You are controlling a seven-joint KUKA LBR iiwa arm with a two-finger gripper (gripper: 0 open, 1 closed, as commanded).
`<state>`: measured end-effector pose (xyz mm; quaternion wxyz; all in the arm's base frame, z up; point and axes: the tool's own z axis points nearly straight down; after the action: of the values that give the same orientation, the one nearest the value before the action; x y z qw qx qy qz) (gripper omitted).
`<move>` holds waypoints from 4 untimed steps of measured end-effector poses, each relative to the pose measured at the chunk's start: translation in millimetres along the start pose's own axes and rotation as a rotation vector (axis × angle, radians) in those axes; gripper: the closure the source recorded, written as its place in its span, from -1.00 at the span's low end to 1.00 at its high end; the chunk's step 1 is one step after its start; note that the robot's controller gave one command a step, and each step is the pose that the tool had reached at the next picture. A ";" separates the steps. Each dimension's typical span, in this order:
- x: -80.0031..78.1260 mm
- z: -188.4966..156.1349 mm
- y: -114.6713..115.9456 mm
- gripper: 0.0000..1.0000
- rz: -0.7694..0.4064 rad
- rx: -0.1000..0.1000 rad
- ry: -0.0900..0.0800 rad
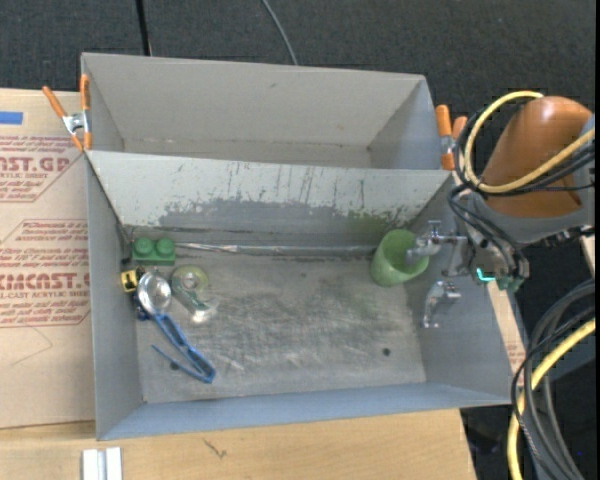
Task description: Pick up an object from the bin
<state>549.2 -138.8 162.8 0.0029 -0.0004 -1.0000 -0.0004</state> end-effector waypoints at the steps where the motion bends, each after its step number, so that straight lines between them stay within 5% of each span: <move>1: -40.9 78.2 44.4 -1.00 -0.023 0.005 -0.019; 2: -34.4 62.4 38.6 -1.00 0.359 0.000 -0.009; 3: -17.7 63.6 57.9 -1.00 0.516 -0.001 -0.005; 4: -26.0 86.4 27.4 -1.00 0.654 -0.007 -0.022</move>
Offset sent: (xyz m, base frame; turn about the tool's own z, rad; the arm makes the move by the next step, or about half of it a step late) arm 0.0407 0.0506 -0.0928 -0.0243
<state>574.7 -111.3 76.3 -0.0077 -0.3214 -0.9469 -0.0026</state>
